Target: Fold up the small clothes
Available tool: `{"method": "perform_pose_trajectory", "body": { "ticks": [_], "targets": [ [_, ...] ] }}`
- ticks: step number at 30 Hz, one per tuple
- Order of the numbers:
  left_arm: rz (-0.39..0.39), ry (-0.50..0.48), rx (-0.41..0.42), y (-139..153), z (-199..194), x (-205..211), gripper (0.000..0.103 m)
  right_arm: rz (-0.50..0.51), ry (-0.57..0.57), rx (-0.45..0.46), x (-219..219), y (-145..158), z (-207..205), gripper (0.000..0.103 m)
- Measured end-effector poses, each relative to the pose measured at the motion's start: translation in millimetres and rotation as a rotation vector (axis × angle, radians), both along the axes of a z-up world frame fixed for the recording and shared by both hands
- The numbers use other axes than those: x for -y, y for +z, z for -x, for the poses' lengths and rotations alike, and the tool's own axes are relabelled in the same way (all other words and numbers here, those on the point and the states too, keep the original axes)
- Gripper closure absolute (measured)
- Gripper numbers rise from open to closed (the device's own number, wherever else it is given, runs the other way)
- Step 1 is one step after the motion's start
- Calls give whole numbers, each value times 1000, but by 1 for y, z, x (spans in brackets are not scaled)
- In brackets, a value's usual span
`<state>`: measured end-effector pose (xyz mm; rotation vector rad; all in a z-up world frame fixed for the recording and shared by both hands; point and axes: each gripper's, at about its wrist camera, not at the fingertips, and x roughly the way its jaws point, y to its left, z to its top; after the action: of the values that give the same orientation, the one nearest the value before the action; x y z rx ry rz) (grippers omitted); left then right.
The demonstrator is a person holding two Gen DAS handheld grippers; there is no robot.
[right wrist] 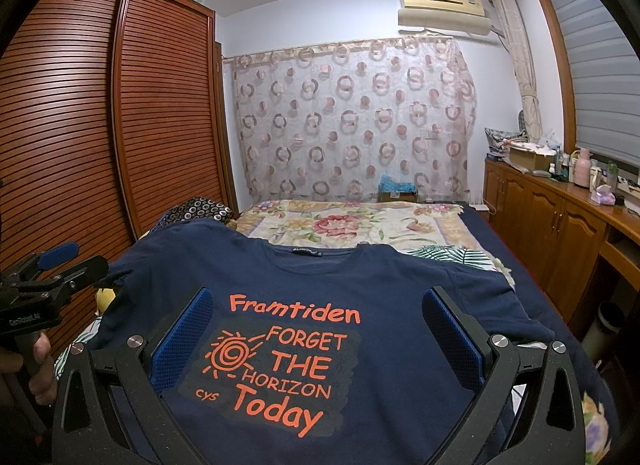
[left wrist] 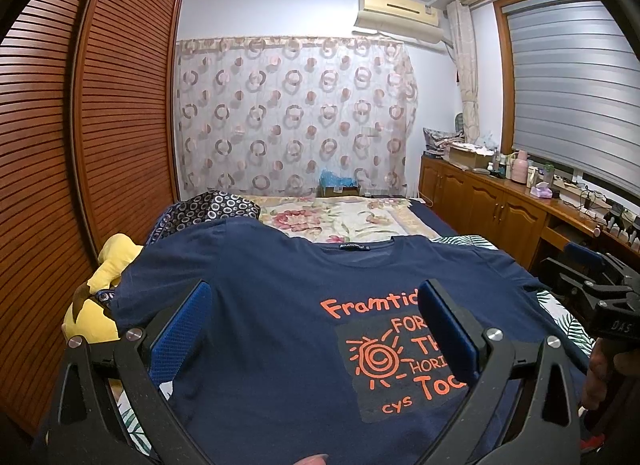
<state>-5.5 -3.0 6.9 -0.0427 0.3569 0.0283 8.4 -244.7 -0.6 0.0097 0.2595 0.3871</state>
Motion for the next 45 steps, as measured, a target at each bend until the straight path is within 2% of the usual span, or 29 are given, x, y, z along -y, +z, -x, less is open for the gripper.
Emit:
{"method": "perform_pose_trajectory", "body": {
  "ticks": [45],
  "targets": [
    [-6,-3,7,5,2,0,0,-2,-6,0,-2,1,1,0]
  ]
}}
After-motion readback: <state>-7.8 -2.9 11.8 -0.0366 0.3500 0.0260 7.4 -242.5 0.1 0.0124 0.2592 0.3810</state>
